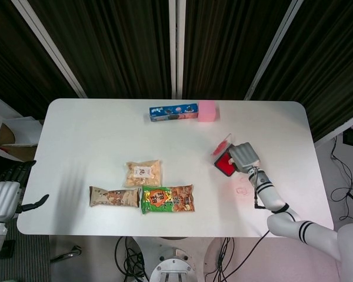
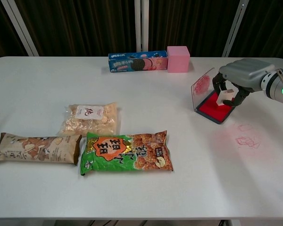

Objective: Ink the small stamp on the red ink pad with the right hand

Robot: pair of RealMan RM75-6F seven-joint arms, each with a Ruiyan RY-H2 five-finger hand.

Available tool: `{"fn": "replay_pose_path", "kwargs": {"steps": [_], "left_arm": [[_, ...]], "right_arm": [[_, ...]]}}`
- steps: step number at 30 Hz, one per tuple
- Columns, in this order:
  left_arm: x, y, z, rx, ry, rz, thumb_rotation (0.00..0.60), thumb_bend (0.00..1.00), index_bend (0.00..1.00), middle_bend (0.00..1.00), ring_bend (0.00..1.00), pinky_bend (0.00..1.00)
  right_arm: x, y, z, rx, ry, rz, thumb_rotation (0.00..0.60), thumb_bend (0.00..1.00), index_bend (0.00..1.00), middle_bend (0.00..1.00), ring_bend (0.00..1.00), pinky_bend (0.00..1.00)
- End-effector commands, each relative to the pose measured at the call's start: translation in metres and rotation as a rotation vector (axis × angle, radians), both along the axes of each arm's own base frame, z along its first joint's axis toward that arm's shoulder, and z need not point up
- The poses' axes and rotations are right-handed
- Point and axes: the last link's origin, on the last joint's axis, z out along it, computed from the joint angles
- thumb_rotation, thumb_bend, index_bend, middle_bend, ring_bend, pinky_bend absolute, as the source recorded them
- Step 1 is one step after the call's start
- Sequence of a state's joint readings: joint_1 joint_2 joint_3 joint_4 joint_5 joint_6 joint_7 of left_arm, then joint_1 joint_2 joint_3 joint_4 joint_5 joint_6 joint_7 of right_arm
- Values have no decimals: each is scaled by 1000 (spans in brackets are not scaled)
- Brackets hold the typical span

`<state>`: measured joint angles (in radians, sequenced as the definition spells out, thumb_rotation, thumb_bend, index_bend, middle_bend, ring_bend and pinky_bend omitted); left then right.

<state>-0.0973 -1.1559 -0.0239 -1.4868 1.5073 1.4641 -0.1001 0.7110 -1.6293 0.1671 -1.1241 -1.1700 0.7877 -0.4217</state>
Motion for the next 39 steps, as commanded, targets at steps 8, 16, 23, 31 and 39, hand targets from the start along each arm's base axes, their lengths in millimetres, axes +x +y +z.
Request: {"fn": "replay_pose_path", "kwargs": {"steps": [8,16,23,31,39], "left_arm": [[0,0,2,4,4,2,411,169,110,131,118,205],[4,3,1,2,5,-13,412,169,110,132,118,205],[6,2,-2,-5,0,-15,411,169,110,132,118,205],[8,3,-6,-13,1,-21,410,169,110,131,118,205],[7,2,-7,-16,-6,-22,412,169,110,132,118,205]], "right_arm": [[0,-3,-6,7,14,-9,600,321,624,551,842,930],[16,-1,36,-77,-91,36,600,321,627,555,843,930],[0,32,65,-92,-109,34,600,321,628,556,843,930],[-36,89,53,-29,-88,24,600,321,632,545,843,930],[-49,113,38,-17,-97,34,600,321,632,539,843,930]]}}
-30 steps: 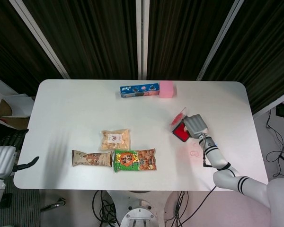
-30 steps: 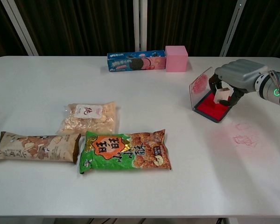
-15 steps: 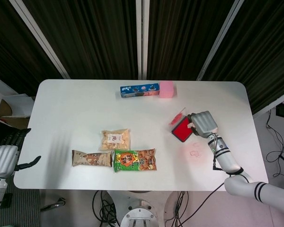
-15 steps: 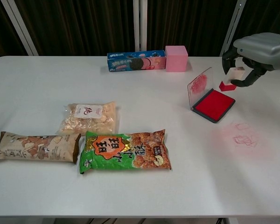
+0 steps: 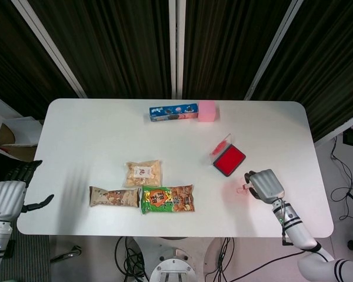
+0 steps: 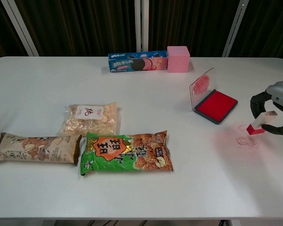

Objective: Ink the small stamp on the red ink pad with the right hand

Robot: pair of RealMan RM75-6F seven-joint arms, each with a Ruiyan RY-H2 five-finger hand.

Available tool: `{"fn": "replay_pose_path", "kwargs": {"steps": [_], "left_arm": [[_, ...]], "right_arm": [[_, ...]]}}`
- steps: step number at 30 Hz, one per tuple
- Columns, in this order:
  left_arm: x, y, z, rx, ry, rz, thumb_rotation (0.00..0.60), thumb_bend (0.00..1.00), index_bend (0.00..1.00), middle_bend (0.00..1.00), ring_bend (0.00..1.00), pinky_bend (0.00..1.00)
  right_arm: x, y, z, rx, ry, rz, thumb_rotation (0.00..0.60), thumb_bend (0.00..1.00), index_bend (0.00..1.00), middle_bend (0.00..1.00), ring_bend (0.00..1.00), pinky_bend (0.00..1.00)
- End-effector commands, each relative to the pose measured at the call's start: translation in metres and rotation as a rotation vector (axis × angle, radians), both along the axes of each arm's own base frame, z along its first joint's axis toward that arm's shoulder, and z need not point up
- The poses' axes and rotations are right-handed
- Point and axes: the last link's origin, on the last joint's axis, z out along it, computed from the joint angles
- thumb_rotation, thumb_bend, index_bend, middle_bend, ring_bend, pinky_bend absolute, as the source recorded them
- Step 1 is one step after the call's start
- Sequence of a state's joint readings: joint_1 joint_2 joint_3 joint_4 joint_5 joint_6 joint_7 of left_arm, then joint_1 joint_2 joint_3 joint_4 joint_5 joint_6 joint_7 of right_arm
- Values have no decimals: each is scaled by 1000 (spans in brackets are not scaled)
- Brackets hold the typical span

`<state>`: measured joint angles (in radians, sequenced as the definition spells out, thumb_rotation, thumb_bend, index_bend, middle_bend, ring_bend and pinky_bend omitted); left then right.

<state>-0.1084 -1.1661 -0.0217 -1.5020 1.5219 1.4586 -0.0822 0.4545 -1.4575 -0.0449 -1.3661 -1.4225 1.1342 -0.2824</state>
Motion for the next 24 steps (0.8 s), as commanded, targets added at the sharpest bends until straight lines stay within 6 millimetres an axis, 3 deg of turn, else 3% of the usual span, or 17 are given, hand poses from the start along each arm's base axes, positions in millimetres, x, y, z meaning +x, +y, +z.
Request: {"fn": "replay_pose_path", "kwargs": {"steps": [1,15,24], "left_arm": [[-1,-1,0,1,0,1,411,169,110,132,118,205],[-4,-3,4,12,-1,11,411,169,110,132,118,205],[-5,-3,4,13,0,12,411,169,110,131,118,205]], "right_arm": [[-2,5,-5,14,-2,-8,600,321,631,538,843,930],[-6,8,-15,38,31,-21,600,319,572,487,843,930],[-8,9,-15,64,52,-36,600,300,437,396,843,930]]}}
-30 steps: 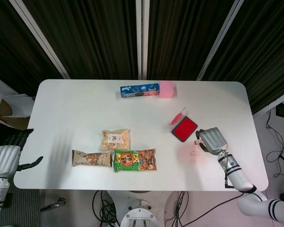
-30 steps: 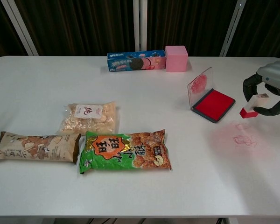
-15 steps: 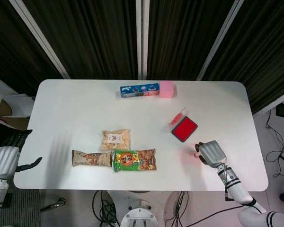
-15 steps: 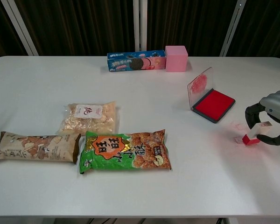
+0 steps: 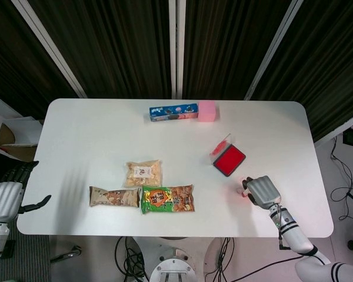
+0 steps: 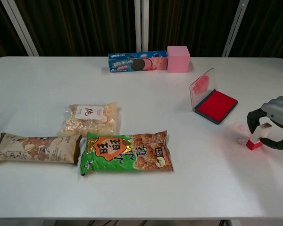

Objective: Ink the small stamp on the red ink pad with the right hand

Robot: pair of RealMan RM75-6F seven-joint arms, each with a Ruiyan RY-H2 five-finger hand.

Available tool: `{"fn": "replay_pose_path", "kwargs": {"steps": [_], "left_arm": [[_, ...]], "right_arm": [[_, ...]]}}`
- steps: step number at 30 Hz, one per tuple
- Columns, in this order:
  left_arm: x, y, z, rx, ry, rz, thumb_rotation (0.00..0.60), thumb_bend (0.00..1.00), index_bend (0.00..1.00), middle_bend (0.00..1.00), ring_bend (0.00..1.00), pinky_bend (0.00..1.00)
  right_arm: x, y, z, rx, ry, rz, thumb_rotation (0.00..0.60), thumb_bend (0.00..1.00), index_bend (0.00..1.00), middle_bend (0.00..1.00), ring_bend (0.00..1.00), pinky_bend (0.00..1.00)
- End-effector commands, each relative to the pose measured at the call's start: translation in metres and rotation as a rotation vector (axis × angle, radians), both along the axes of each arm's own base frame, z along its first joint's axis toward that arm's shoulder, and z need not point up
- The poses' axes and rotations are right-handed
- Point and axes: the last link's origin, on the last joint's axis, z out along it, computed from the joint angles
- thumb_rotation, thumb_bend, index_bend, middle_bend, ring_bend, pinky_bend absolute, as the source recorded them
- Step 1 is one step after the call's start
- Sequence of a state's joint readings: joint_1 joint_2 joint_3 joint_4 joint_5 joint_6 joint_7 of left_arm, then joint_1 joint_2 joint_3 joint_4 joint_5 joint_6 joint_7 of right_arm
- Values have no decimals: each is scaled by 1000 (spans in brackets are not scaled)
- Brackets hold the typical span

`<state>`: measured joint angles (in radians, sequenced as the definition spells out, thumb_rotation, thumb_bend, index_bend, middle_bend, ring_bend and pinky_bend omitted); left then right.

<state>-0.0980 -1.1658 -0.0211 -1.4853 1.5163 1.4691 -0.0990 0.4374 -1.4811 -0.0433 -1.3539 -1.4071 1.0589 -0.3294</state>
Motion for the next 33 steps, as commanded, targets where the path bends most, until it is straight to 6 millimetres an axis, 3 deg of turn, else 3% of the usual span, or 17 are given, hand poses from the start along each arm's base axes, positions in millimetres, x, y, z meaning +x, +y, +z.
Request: {"fn": "replay_pose_path", "kwargs": {"steps": [1,6,12,15,21,23,24,26,28,30,33], "left_arm": [[0,0,0,1,0,0,410,169,110,132,118,205],[1,0,1,3,0,-3,410,169,110,132,118,205],[1,-1,1,2,0,-2,410,169,110,131,118,205],[1,-1,2,6,0,-3,411,169,110,131,118,205],[5,-1,5,12,3,-7,411,169,110,132,118,205],[7,-2,7,17,4,-8,411,169,110,131,118,205],[8,-2,8,19,6,-7,413,169,110,131,118,205],[9,-3,9,23,7,-4,410,169,110,131,118,205],[9,-3,8,22,8,0,408,169,110,132,118,205],[9,-2,6,17,9,3,412,169,110,132,118,205],[11,0,4,11,12,-5,413,169,110,131,118,205]], "right_arm": [[0,0,1,4,4,-2,600,299,427,386,842,930],[-1,1,3,15,14,-6,600,292,371,321,841,930],[-2,7,16,27,37,-9,600,252,81,198,841,930],[-1,12,33,-5,28,-9,600,227,3,154,841,930],[-4,42,99,-195,-61,-7,600,163,0,120,822,918],[-8,58,125,-275,-108,-27,600,107,0,92,700,816],[-11,63,135,-312,-124,-35,600,89,0,66,575,730],[-21,74,153,-395,-120,-57,600,68,0,15,212,431],[-31,78,163,-459,-98,-98,600,62,0,0,11,129],[-39,78,166,-489,-105,-145,600,61,0,0,0,20],[-47,75,167,-518,-123,-174,600,62,0,0,0,0]]}}
